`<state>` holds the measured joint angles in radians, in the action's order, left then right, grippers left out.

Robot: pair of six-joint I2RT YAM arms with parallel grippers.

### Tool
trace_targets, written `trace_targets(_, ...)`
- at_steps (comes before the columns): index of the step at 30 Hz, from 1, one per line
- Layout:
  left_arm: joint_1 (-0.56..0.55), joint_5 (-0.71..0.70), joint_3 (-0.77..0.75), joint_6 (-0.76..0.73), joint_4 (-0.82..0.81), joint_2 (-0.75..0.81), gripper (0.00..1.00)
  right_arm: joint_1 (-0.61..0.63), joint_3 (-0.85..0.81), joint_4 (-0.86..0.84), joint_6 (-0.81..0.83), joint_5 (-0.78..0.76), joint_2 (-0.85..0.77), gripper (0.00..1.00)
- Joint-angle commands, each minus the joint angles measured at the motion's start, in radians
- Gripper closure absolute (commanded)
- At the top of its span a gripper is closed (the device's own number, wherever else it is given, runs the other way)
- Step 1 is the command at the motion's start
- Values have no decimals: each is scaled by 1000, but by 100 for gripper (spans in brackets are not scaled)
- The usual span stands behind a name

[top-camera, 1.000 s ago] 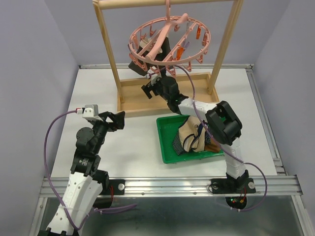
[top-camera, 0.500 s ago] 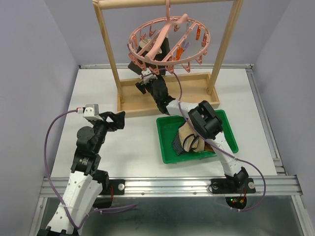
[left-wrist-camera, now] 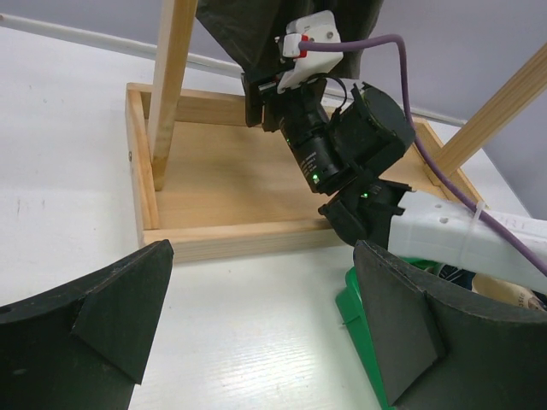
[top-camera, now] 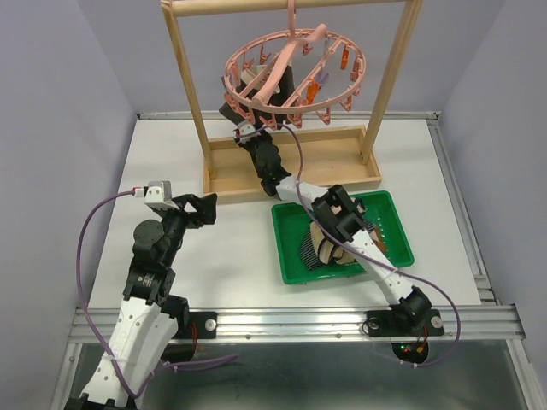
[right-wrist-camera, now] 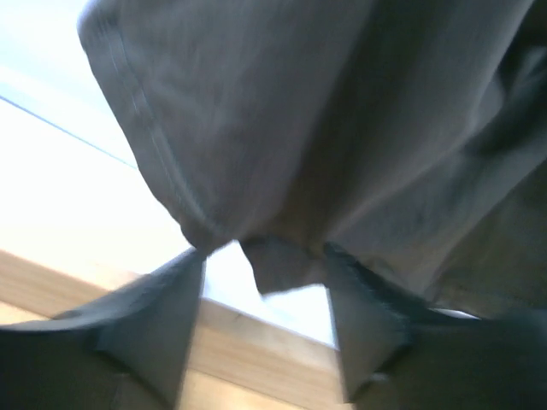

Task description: Remove the underwear clipped to the hanger

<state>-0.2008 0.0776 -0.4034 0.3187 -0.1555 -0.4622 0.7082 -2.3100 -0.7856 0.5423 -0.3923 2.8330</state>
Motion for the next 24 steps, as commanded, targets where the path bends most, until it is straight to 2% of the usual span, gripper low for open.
trace_targets(1, 0, -7, -29, -6, -24, 11, 1, 2, -51, -83, 8, 23, -15, 54)
trace_targets(2, 0, -7, -29, -4, -23, 11, 1, -1, -36, -83, -1, 30, -41, 62)
trace_targets(3, 0, -7, -29, -3, -24, 14, 1, -3, -1, -84, -7, 46, -55, 79)
trace_targets(6, 0, -6, -28, -3, -24, 20, 1, -9, 56, -95, -22, 59, -122, 99)
trace_targets(9, 0, -7, -28, -3, -24, 28, 1, -12, 206, -112, -56, 102, -245, 99)
trace_targets(10, 0, -7, -28, -3, -24, 34, 1, -12, 325, -115, -68, 150, -286, 99)
trace_targets(12, 0, -9, -28, -3, -22, 43, 1, -13, 453, -119, -93, 267, -427, 99)
trace_targets(13, 0, -10, -28, -3, -22, 48, 1, -12, 586, -122, -99, 308, -481, 99)
trace_targets(16, 0, -6, -25, -4, -29, 54, 1, -12, 751, -126, -120, 430, -648, 100)
trace_targets(17, -2, -6, -23, -3, -33, 54, 1, -12, 843, -126, -126, 444, -684, 99)
trace_targets(21, -2, 7, -18, 0, -49, 50, 1, -10, 993, -126, -119, 474, -807, 99)
trace_targets(22, -2, 10, -18, 2, -52, 46, 1, -12, 1009, -127, -116, 463, -813, 88)
trace_targets(23, -2, 16, -18, -1, -52, 43, 1, -10, 1014, -130, -111, 445, -805, 68)
trace_targets(24, -2, 22, -18, -1, -53, 42, 1, -10, 1015, -136, -111, 423, -794, 44)
